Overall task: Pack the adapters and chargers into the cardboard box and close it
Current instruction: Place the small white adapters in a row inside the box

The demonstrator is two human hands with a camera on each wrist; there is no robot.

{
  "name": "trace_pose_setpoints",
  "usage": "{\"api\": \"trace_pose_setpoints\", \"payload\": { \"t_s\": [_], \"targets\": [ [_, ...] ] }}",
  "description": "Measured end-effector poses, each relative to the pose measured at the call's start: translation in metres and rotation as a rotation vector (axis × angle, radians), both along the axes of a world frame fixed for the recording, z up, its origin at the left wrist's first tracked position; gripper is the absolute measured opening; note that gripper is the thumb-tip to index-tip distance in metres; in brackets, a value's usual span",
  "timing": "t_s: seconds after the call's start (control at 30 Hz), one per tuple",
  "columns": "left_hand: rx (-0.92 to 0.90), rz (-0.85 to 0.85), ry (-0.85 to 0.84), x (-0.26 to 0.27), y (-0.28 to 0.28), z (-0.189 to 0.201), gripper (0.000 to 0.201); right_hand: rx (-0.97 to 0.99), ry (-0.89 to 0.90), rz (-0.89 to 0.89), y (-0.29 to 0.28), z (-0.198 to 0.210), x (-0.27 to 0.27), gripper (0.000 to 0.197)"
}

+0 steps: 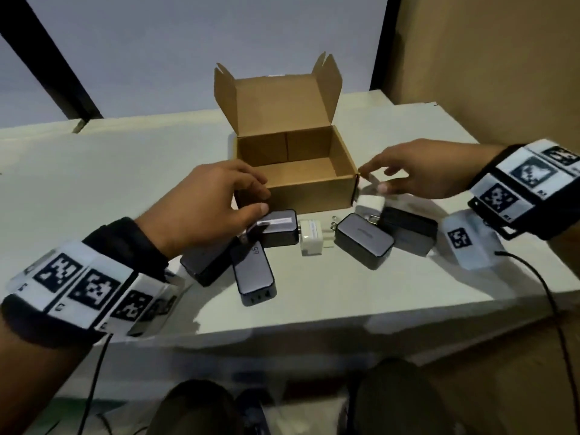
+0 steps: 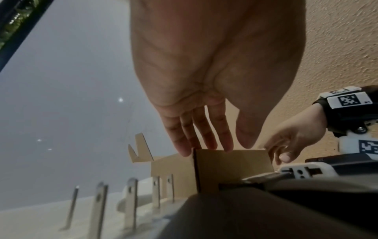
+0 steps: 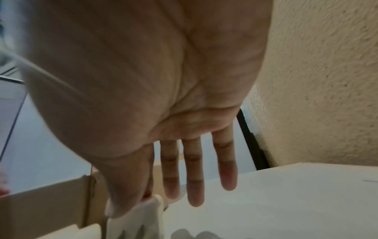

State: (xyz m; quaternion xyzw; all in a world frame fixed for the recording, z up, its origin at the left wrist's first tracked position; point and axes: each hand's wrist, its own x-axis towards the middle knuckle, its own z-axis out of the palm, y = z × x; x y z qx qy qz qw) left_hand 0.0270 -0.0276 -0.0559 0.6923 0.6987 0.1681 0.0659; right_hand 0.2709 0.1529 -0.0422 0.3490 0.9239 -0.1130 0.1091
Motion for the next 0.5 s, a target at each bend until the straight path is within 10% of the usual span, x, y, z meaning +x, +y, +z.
{"api": "trace_pose_setpoints", "payload": {
  "t_s": [0.5],
  "targets": [
    [-0.013, 0.01, 0.082, 0.007, -0.001, 0.021, 0.029, 0.15, -0.066, -0.109, -0.007, 0.003, -0.025, 0.034]
  ]
}}
